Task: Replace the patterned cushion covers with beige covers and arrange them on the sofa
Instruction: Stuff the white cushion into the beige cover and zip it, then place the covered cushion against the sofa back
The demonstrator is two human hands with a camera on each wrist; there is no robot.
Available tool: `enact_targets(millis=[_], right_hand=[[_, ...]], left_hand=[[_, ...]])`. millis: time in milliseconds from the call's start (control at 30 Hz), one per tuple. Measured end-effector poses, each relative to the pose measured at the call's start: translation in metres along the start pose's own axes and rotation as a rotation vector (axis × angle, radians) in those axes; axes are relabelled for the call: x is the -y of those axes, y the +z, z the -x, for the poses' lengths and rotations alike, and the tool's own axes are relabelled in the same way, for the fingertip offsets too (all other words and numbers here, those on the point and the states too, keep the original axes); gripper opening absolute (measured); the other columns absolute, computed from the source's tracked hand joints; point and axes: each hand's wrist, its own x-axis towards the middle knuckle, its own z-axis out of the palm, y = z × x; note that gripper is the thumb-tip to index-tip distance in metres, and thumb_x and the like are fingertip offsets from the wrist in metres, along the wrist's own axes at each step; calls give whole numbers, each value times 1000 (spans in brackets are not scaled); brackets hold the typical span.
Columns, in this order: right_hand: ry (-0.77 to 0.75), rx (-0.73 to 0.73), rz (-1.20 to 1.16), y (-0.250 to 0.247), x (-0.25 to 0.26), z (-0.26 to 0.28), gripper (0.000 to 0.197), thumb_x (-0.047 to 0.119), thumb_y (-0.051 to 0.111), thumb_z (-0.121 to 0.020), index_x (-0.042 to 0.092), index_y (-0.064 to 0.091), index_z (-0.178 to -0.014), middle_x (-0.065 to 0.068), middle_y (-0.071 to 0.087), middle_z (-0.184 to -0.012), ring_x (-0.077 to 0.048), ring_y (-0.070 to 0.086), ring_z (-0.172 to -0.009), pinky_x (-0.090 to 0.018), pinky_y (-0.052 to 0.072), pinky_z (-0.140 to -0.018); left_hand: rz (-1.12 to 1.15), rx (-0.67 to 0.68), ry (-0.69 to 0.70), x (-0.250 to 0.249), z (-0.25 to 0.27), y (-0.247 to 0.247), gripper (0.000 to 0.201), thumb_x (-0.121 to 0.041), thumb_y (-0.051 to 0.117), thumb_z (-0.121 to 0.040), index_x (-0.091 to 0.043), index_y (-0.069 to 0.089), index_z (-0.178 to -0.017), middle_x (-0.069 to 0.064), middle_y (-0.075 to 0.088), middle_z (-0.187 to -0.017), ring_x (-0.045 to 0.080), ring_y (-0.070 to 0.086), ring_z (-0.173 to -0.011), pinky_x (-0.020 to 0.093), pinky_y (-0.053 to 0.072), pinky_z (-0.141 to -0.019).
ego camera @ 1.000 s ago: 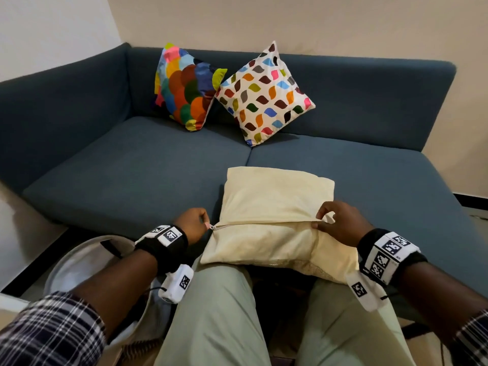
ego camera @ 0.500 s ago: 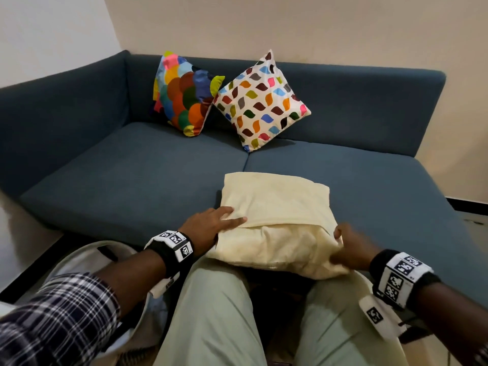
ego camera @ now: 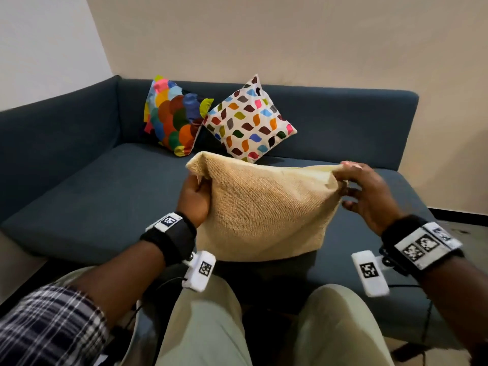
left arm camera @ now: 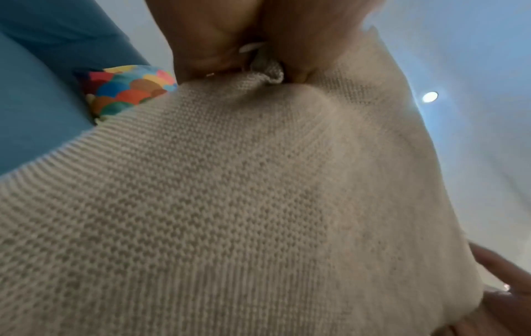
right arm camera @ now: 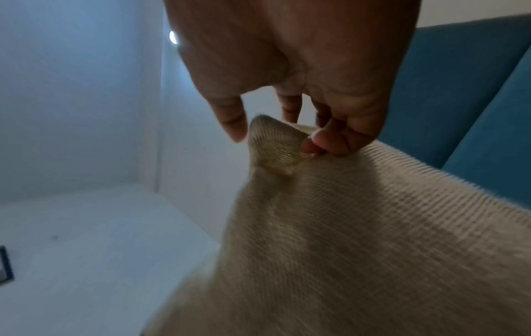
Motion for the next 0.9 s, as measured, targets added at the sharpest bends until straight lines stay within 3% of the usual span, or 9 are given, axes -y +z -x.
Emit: enact_targets(millis=[167, 233, 300, 367, 500, 667, 733, 800, 900], right_hand=[[74, 58, 357, 5, -54, -17, 109, 74, 82, -58, 31, 37, -148, 3, 51, -143, -24, 53, -125, -50, 49, -103], [86, 99, 311, 11, -59, -21, 87, 51, 81, -76, 25, 40, -148, 6, 57, -132, -17, 57, -117, -42, 52, -99], [54, 95, 266, 18, -59, -22, 58, 24, 74, -87, 21, 48, -139, 12, 60, -118, -14, 59, -110, -32, 51, -89], [14, 48, 219, 23, -57, -22, 40, 18, 72, -88, 22, 57, -124, 11, 63, -111, -21, 60, -112, -38, 51, -94], [-23, -21, 177, 31, -51, -18, 23, 42, 67, -88, 24, 72, -100, 2, 74, -104, -18, 68, -103, -40, 54, -92], [84, -52, 144, 49, -46, -21, 30, 52, 67, -88, 25, 73, -99, 0, 72, -111, -24, 65, -107, -46, 47, -99], [83, -58, 129, 58, -40, -21, 30, 51, 64, -91, 24, 69, -103, 1, 69, -113, -21, 63, -104, -44, 45, -97], [52, -24, 114, 65, -34, -19, 44, 54, 63, -91, 23, 59, -122, 5, 64, -117, -14, 60, -103, -40, 42, -93], [-41, 38, 80, 72, -32, -16, 78, 65, 76, -72, 28, 47, -133, 7, 62, -122, -13, 63, -106, -35, 51, -88]], left_hand=[[152, -61, -69, 22, -5, 4, 54, -47, 40, -94, -31, 33, -145, 2, 51, -136, 21, 53, -122, 50, 40, -108], [175, -78, 58, 22, 1, -3, 58, -44, 43, -86, -21, 36, -139, 3, 49, -131, 16, 52, -118, 51, 41, -109], [118, -36, 212, 22, 10, -9, 62, -43, 47, -85, -17, 36, -140, 2, 47, -133, 6, 50, -120, 31, 40, -111], [11, -15, 243, 17, 16, -14, 55, -49, 55, -87, -18, 49, -132, 1, 58, -123, 4, 57, -113, 27, 48, -101], [66, -232, -136, 21, -9, -22, 36, -45, 57, -98, -10, 66, -95, 4, 69, -87, 24, 67, -90, 44, 54, -83], [-5, -276, -341, 26, -28, -27, 27, -31, 52, -102, -10, 62, -114, 13, 68, -109, 38, 63, -112, 50, 50, -97], [-175, -394, -113, 5, -20, -20, 44, -17, 49, -97, -17, 44, -140, 12, 55, -137, 31, 54, -126, 49, 43, -106], [-375, -408, 380, -21, -1, -11, 67, -18, 53, -88, -17, 33, -152, 10, 39, -154, 27, 40, -141, 48, 30, -117], [-904, -59, 802, -42, 20, 14, 68, -55, 44, -93, -29, 31, -155, 5, 29, -162, 28, 23, -151, 62, 7, -120]])
